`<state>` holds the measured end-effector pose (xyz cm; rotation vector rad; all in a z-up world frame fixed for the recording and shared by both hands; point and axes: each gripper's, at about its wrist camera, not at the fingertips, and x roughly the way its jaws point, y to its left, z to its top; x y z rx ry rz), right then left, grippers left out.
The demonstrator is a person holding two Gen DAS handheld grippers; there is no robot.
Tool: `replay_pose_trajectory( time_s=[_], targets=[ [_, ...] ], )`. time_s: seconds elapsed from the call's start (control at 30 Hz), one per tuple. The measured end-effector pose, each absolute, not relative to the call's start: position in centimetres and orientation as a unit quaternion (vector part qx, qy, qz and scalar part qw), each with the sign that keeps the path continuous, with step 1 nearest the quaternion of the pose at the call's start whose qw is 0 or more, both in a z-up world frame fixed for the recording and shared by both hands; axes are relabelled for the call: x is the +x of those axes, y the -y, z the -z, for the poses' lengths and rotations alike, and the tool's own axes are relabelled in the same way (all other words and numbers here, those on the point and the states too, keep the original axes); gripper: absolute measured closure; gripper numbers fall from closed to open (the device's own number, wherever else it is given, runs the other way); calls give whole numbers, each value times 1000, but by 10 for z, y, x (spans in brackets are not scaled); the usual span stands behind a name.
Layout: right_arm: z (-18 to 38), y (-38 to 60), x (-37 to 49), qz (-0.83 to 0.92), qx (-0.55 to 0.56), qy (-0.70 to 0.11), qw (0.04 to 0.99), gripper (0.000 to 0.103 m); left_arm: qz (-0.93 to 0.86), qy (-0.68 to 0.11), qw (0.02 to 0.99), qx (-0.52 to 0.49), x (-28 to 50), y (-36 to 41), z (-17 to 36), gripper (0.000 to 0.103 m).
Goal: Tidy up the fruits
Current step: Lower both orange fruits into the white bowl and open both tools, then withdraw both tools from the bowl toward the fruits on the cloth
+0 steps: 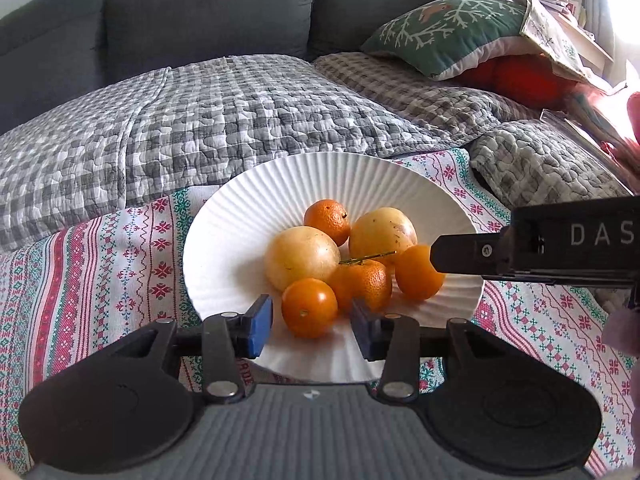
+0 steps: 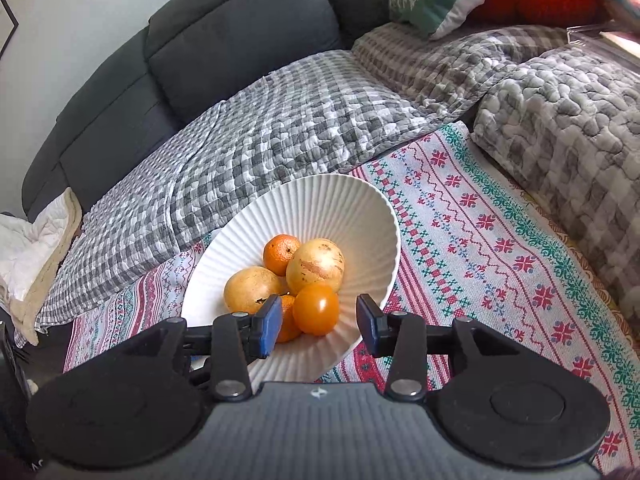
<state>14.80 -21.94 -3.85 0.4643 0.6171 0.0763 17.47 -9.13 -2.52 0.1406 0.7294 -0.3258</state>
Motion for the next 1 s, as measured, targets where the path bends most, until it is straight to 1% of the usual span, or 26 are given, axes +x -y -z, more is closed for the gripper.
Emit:
replay_pose_trajectory(
  time_s=[0.03, 0.1, 0.13, 0.17, 0.2, 0.23, 0.3, 0.43, 0.7, 0.93, 1.0],
  targets=[
    [37, 220, 146, -36, 225, -299, 927, 59, 158, -352, 920, 69, 173, 91, 23, 62],
    [35, 220, 142, -33, 224, -297, 928, 55, 157, -350, 921, 71, 168, 89, 20, 53],
    [34, 220, 140, -32, 224, -296, 928, 51, 154, -348, 922, 71, 165, 88, 19, 51],
    [33, 221, 138, -31, 224, -297, 928, 48, 153, -347, 923, 70, 162, 85, 17, 47],
    [32, 220, 136, -29, 223, -297, 928, 42, 151, -347, 923, 69, 160, 84, 15, 43],
    [31, 220, 133, -28, 221, -298, 928, 37, 149, -346, 924, 65, 156, 81, 13, 41],
    [28, 219, 127, -27, 213, -299, 930, 32, 145, -346, 925, 58, 148, 75, 9, 33],
    [25, 217, 116, -21, 206, -304, 930, 24, 137, -347, 927, 47, 134, 64, 2, 27],
    [19, 212, 92, -21, 191, -317, 929, 16, 123, -350, 928, 38, 104, 44, -7, 18],
    [21, 201, 72, -23, 163, -334, 928, 12, 116, -364, 924, 34, 79, 31, -7, 16],
    [23, 198, 65, -24, 158, -337, 928, 11, 113, -371, 921, 36, 73, 27, -6, 11]
  ],
)
